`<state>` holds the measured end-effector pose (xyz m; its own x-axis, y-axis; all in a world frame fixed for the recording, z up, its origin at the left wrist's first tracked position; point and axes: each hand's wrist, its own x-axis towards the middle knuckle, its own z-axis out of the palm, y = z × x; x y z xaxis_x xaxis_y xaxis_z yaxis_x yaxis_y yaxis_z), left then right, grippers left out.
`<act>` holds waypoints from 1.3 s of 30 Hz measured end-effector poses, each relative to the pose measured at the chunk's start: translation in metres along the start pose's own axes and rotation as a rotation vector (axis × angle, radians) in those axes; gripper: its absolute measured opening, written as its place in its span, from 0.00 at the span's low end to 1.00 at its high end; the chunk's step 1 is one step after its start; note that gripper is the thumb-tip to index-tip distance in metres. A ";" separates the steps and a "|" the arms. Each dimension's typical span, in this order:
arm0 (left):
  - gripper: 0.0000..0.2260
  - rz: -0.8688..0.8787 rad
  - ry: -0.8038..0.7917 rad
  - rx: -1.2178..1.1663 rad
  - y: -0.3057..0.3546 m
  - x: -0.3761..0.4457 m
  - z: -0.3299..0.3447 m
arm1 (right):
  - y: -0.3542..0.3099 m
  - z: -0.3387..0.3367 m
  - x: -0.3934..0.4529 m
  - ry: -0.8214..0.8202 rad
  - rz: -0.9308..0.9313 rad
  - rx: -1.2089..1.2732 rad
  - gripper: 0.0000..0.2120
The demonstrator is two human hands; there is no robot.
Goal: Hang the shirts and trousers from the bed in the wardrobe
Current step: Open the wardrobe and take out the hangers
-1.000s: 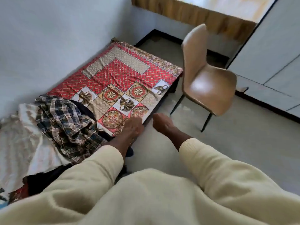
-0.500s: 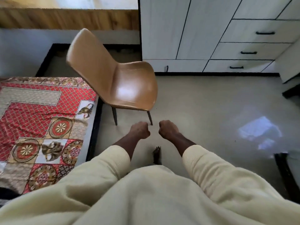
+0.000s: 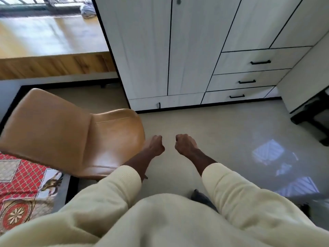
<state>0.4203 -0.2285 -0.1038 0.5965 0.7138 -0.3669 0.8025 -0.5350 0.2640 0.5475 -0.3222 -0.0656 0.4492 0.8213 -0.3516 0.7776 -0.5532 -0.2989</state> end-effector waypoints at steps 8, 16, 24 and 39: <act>0.12 -0.147 0.105 -0.116 0.073 0.154 -0.067 | 0.057 -0.085 0.157 -0.008 -0.134 -0.028 0.11; 0.15 -0.176 0.506 -0.512 0.164 0.304 -0.230 | 0.094 -0.263 0.307 0.155 -0.235 0.081 0.11; 0.11 -0.025 0.965 -0.800 0.176 0.397 -0.408 | 0.026 -0.392 0.417 0.416 -0.436 0.465 0.12; 0.08 0.036 1.294 -0.903 0.157 0.505 -0.542 | -0.079 -0.511 0.520 0.639 -0.665 0.648 0.15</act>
<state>0.8517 0.2925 0.2357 -0.1627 0.8470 0.5061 0.2464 -0.4618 0.8521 0.9446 0.2202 0.2285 0.3181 0.7978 0.5121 0.6551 0.2055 -0.7271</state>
